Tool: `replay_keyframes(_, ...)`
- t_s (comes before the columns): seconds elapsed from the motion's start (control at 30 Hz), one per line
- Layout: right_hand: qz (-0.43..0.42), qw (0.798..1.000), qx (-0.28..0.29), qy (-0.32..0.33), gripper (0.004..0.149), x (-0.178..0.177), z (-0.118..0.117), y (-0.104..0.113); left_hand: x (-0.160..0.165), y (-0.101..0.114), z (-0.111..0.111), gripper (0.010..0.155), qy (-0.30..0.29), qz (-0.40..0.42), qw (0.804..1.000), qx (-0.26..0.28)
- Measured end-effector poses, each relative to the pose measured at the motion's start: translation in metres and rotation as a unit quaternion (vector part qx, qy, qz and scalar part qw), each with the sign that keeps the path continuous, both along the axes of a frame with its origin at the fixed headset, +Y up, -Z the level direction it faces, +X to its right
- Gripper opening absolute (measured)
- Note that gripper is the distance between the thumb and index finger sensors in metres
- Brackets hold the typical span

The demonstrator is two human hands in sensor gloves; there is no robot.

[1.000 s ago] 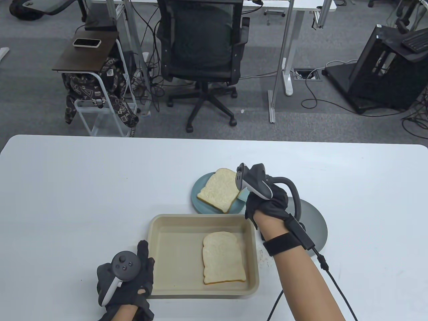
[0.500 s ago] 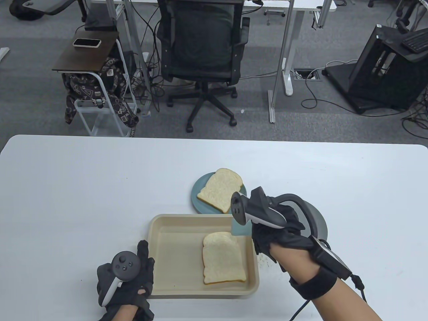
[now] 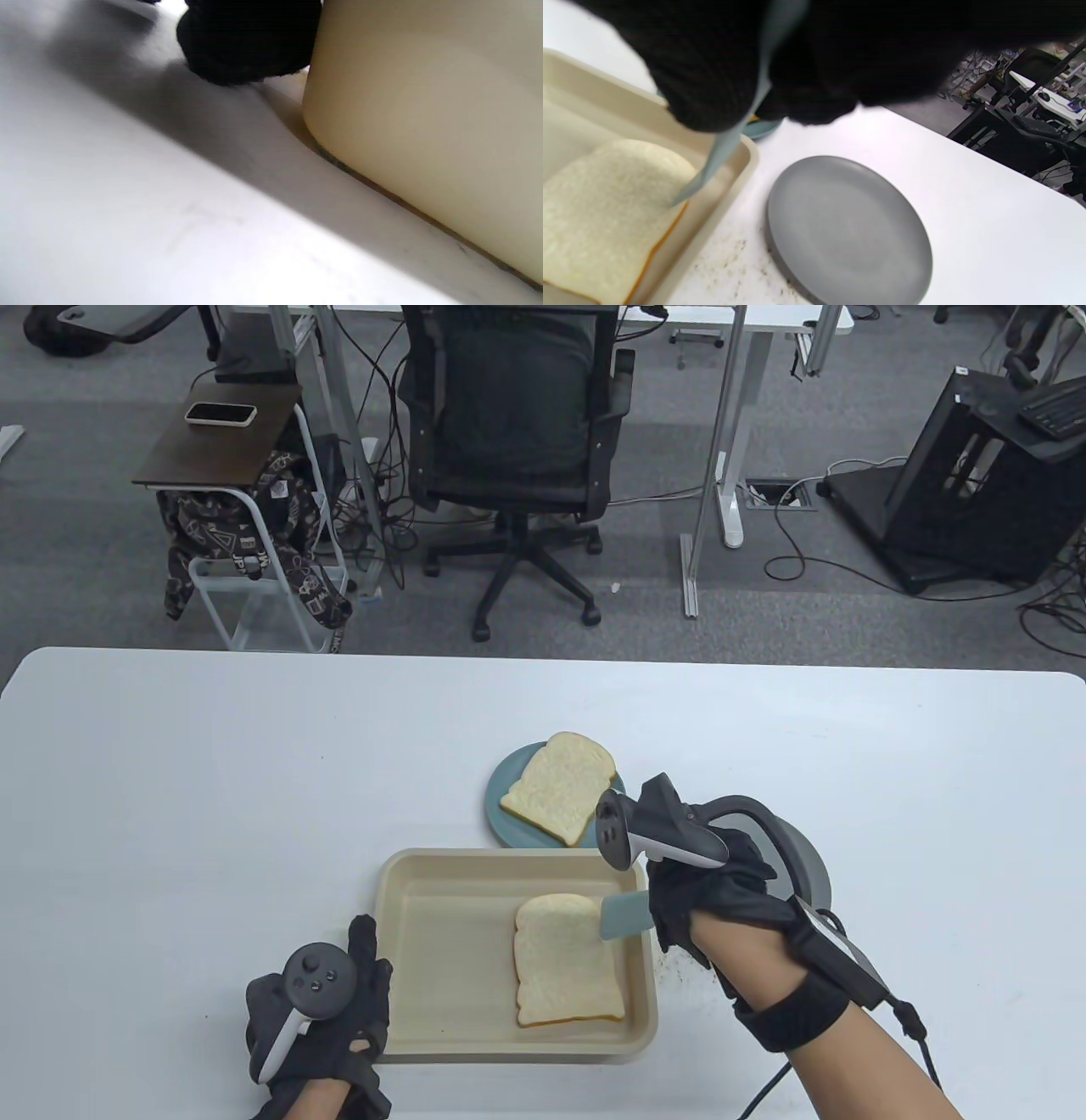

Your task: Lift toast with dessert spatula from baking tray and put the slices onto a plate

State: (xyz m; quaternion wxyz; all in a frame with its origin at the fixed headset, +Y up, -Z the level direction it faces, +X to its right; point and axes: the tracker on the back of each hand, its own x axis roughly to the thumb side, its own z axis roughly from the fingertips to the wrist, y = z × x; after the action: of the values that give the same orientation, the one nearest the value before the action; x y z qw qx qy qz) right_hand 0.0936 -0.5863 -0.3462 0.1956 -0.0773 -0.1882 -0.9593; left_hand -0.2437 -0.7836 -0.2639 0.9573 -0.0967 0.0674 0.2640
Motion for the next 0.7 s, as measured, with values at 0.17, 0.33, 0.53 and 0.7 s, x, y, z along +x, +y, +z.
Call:
replay_keyframes(0.17,0.018,1.0,-0.004,0.005,0.048,-0.004,0.003,0.002,0.0,0.0,0.0,0.064,0.0,0.0,1.0,0.0)
replay_keyframes(0.33,0.044,0.999,-0.008,0.009,0.049,-0.004,0.006,-0.001,0.0,0.0,0.0,0.064,0.0,0.0,1.0,0.0)
replay_keyframes(0.53,0.015,0.999,-0.048,0.006,0.048,0.013,-0.005,-0.013,0.0,0.0,0.0,0.064,0.0,0.001,1.0,0.0)
replay_keyframes(0.7,-0.113,0.987,-0.11,-0.021,0.048,0.063,-0.029,-0.027,0.0,0.0,0.0,0.064,0.0,0.0,1.0,0.001)
